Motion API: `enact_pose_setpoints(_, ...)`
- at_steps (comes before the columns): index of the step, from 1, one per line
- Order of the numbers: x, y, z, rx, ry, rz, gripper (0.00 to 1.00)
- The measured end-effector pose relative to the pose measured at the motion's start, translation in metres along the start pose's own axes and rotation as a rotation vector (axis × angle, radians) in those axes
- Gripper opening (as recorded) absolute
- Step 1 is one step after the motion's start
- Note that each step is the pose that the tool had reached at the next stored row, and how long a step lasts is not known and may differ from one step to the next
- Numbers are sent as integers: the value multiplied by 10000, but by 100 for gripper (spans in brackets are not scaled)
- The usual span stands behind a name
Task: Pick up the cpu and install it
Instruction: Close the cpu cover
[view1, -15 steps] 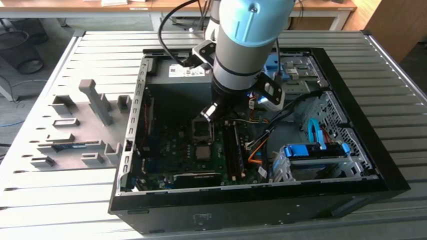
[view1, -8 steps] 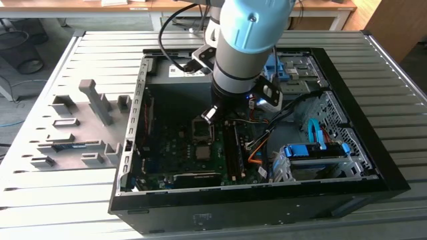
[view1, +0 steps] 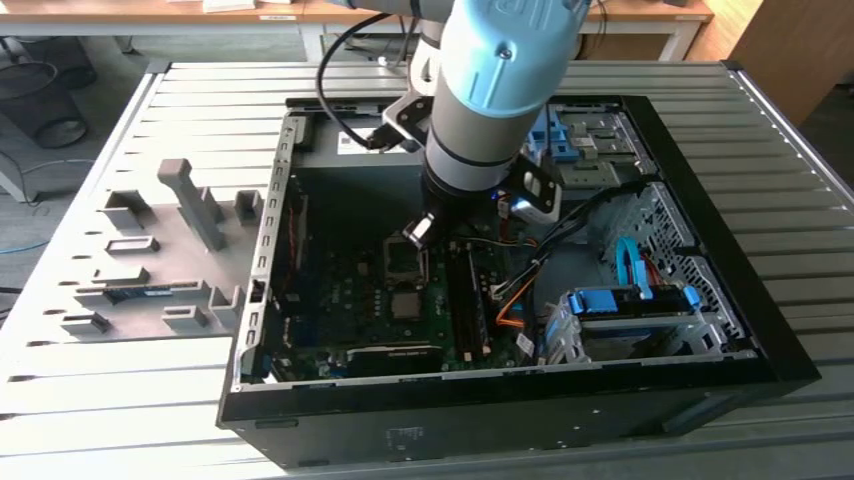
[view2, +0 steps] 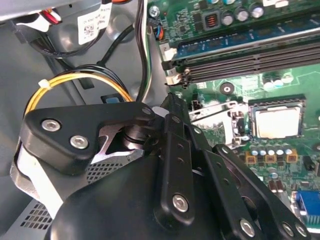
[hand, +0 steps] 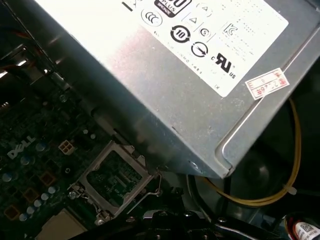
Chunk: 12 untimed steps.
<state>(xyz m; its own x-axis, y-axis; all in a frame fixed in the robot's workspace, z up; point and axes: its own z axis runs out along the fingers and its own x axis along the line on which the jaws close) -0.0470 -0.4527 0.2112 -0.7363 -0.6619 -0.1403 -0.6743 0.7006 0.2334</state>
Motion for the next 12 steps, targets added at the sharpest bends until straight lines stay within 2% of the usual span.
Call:
enact_pose_setpoints(8,-17,9,116,-169,-108,-136,10)
enact_pose_setpoints(12,-21,10,157,-208,-141,-146,10)
